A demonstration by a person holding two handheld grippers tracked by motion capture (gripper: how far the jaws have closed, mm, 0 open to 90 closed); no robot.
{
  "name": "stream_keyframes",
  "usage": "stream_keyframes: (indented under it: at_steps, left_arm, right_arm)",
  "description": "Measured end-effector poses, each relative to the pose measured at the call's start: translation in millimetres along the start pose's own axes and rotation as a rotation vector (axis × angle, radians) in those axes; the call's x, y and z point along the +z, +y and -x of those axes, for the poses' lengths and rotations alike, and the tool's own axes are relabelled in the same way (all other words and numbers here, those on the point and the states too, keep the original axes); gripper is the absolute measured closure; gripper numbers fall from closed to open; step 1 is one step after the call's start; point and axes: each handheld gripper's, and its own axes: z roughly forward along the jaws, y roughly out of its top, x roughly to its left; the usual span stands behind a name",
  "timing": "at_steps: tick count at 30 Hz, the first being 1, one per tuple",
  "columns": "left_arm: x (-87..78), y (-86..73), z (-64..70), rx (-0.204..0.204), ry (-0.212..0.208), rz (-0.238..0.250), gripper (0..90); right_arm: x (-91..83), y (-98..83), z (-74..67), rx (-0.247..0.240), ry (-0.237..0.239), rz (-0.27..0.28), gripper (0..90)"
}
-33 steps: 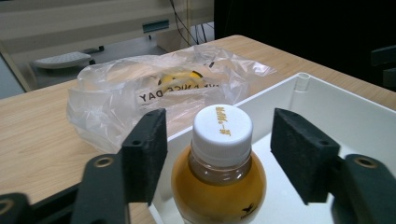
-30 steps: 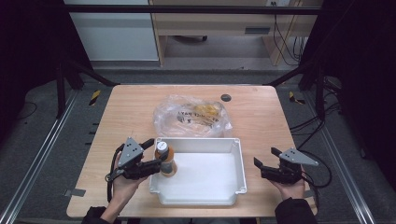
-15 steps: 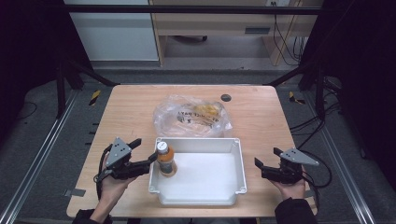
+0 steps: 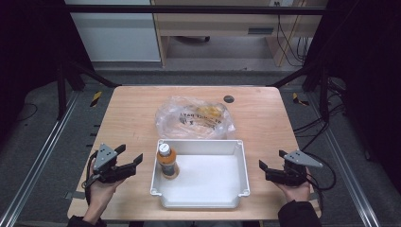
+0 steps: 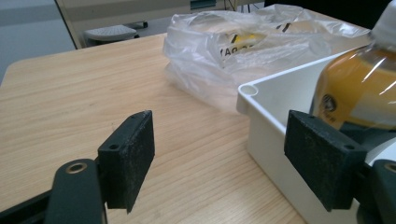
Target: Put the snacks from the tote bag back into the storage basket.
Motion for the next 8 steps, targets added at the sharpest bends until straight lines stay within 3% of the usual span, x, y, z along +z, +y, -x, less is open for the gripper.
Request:
stream_keyframes:
  at_steps: [8]
  left_arm:
    - [9.7,-11.9,-4.7,0.015,0.013,-0.071,24.6]
  right_arm:
    - [1.1,-1.9,3.3,0.002,-0.02,-0.017,10.9]
